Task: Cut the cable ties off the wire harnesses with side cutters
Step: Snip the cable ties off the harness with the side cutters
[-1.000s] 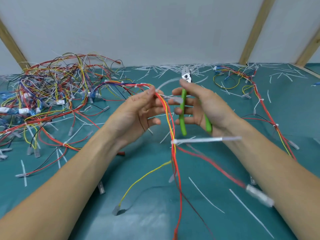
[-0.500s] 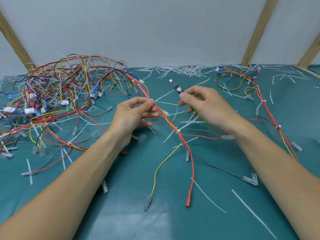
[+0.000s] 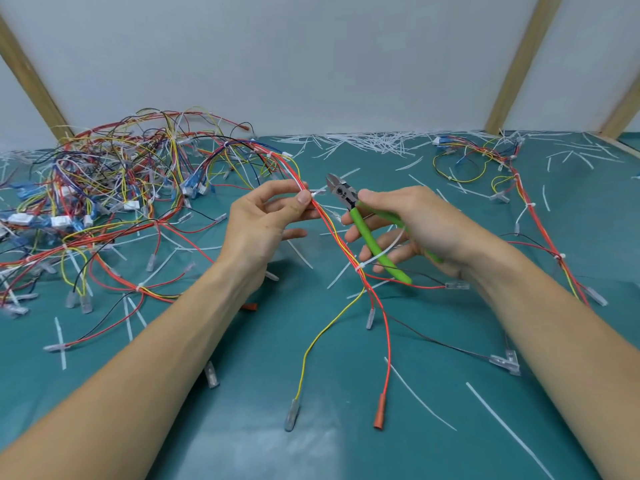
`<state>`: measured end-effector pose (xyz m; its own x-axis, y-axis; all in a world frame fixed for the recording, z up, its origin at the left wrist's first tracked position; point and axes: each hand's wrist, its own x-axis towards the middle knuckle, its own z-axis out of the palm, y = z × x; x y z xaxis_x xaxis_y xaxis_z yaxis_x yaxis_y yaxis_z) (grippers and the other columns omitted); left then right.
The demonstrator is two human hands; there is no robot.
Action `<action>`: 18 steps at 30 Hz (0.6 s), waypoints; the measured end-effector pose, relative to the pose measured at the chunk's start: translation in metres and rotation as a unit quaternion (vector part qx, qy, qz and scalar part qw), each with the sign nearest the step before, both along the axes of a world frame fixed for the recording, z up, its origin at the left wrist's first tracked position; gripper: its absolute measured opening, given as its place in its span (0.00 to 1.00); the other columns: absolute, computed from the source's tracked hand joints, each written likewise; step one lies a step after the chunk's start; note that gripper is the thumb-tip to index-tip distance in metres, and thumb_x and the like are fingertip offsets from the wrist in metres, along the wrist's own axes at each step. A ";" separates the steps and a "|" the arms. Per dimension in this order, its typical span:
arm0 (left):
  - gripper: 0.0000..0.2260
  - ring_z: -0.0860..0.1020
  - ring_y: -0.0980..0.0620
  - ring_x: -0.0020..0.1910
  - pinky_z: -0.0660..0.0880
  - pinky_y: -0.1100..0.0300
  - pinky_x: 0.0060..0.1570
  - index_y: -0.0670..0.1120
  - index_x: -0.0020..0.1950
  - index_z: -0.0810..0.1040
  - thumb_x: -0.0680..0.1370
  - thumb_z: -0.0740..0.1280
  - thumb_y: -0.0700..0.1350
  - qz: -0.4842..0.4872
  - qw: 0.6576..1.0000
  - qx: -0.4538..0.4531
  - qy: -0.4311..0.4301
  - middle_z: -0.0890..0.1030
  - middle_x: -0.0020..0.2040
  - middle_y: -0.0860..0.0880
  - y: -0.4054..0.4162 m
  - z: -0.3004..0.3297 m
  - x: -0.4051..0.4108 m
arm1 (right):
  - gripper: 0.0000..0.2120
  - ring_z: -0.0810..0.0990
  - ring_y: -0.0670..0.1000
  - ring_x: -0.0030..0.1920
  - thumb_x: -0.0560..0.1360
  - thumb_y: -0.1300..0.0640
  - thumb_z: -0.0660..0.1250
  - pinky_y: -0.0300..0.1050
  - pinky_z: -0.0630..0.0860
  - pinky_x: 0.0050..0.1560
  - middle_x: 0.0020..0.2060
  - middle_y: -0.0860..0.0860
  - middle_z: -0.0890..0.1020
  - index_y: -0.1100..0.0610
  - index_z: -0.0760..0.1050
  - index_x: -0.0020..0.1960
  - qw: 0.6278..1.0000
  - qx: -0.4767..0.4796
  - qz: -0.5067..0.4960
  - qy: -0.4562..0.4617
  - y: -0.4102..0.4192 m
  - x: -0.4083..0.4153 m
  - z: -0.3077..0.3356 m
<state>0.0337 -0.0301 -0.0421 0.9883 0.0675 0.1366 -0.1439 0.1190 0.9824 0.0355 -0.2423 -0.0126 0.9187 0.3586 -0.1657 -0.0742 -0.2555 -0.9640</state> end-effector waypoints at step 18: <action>0.02 0.85 0.53 0.41 0.80 0.61 0.36 0.47 0.50 0.80 0.78 0.71 0.41 0.002 0.999 -0.020 -0.038 0.84 0.39 0.51 0.001 0.002 0.001 | 0.18 0.88 0.57 0.45 0.81 0.44 0.65 0.58 0.85 0.48 0.48 0.53 0.88 0.56 0.85 0.54 0.999 -0.029 0.032 -0.004 -0.001 -0.001 0.000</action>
